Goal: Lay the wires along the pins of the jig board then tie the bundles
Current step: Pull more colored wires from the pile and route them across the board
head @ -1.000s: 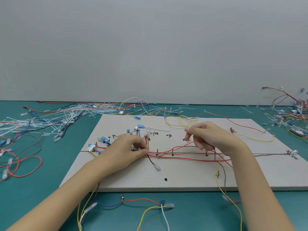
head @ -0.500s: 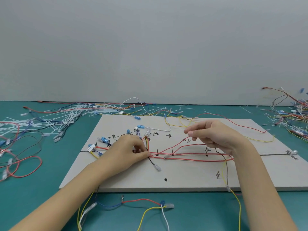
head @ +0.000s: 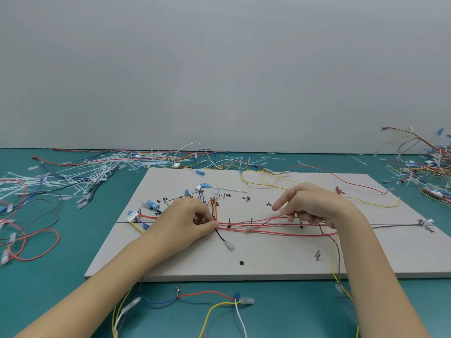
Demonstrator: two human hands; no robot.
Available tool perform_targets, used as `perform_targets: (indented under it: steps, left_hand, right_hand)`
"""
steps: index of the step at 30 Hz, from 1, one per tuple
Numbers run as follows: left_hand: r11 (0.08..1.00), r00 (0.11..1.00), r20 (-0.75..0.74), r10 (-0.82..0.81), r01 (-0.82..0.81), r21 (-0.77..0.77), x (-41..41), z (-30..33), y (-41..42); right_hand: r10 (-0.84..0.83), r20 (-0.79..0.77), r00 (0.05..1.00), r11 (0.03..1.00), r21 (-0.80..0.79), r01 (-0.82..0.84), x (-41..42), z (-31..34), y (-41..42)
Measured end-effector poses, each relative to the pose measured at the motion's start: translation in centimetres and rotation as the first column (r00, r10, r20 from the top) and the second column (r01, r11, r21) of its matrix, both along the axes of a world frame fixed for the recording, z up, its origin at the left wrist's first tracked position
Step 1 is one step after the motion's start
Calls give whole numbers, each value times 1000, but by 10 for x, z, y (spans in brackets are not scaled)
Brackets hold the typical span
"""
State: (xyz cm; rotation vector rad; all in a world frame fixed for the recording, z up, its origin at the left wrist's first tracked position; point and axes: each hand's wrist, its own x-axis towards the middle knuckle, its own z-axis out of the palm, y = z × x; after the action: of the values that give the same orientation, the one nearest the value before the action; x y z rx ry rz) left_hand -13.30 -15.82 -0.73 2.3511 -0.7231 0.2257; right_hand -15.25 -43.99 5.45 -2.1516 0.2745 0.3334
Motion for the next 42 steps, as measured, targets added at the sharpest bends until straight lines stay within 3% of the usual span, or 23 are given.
perform_targets:
  steps: [7, 14, 17, 26, 37, 42]
  left_hand:
    - [992, 993, -66, 94, -99, -74, -1, 1, -6]
    - [989, 992, -41, 120, -124, -86, -3, -2, -10]
    - [991, 996, -53, 78, -83, -107, -4, 0, -10]
    - [989, 981, 174, -84, 60, 135, -16, 6, -22]
    - [961, 968, 141, -206, 173, 216, -29, 15, -48]
    - [959, 965, 44, -260, 253, 132, -40, 14, -72]
  right_hand:
    - [20, 176, 984, 1000, 18, -23, 1, 0, 3]
    - [-5, 91, 996, 1000, 7, 4, -1, -2, 3]
    - [19, 130, 991, 1000, -6, -19, -2, 2, 1]
    - [85, -38, 996, 995, -50, -87, -7, 4, 2]
    - [102, -111, 989, 989, -99, -113, -10, 1, -5]
    - [68, -73, 995, 995, -71, -73, -7, -1, -6]
